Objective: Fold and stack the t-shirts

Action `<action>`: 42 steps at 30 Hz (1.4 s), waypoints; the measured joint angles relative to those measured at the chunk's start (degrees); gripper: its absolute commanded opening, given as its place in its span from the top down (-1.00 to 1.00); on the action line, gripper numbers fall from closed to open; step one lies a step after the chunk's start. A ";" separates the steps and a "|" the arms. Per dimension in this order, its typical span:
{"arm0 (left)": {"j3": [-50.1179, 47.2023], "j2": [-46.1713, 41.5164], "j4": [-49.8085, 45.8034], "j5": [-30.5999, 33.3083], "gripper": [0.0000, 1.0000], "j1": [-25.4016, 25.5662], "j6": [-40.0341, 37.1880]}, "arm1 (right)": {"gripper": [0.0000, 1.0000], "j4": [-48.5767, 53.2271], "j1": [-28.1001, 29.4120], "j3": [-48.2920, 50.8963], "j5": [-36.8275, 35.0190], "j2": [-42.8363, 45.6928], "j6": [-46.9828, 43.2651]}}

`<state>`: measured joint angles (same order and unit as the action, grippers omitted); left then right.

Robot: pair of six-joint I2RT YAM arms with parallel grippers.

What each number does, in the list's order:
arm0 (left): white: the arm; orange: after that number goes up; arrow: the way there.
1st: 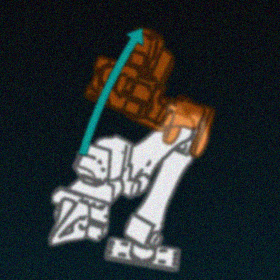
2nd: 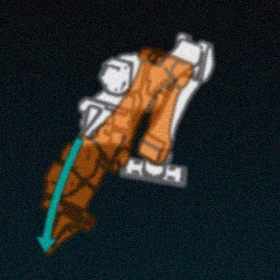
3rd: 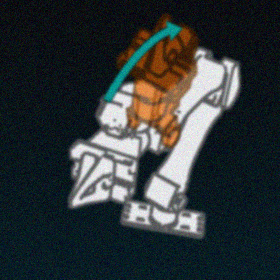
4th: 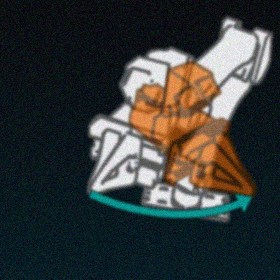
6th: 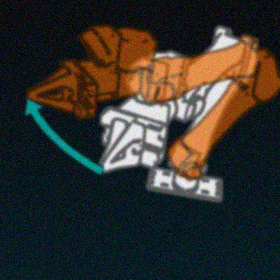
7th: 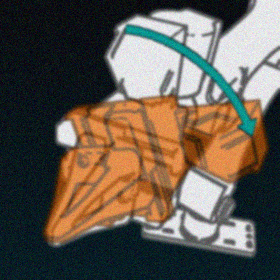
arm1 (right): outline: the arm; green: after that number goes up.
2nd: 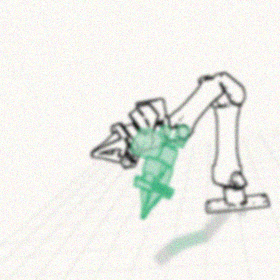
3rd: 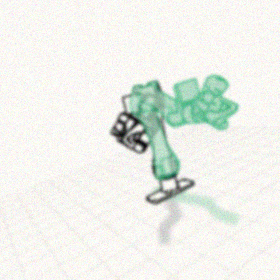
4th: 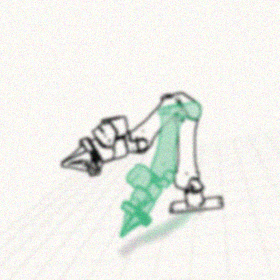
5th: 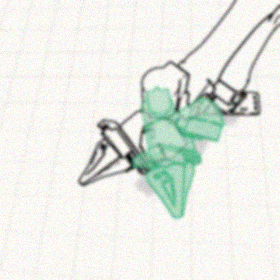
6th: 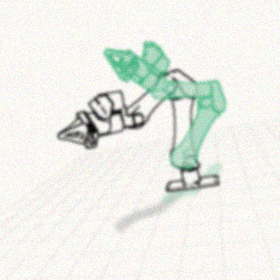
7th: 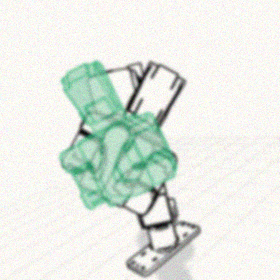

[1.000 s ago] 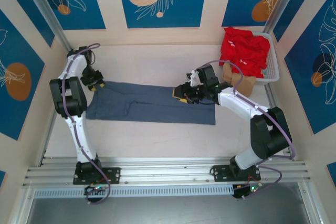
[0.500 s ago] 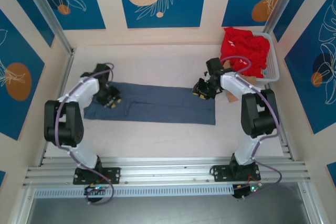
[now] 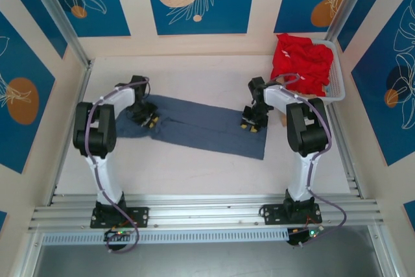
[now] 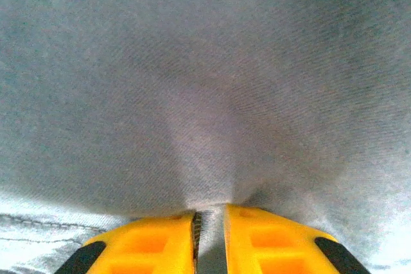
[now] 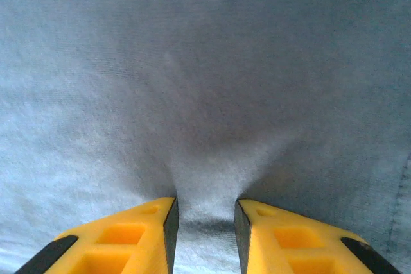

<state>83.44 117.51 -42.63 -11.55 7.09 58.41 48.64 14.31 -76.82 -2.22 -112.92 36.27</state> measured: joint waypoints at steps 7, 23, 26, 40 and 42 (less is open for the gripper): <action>25.16 16.15 -0.48 -4.04 0.63 1.79 -1.92 | 0.36 -0.39 6.71 12.00 3.19 7.98 8.04; 54.99 34.56 0.59 -9.68 0.42 10.62 1.46 | 0.35 -7.74 23.67 15.98 20.72 6.71 30.97; 59.52 36.96 0.74 -10.03 0.37 10.64 0.50 | 0.35 -8.83 25.66 13.70 21.29 5.07 33.64; 66.49 38.86 -2.32 -3.89 -0.02 4.24 -13.31 | 0.23 -6.03 27.21 2.99 20.68 3.74 28.04; 66.49 37.73 -1.01 -2.95 -0.05 3.19 -14.27 | 0.20 -5.75 26.82 0.96 20.48 4.50 25.14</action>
<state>149.93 155.24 -43.64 -14.50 10.28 44.14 42.89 41.12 -75.85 18.26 -108.42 61.41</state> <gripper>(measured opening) 0.511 0.389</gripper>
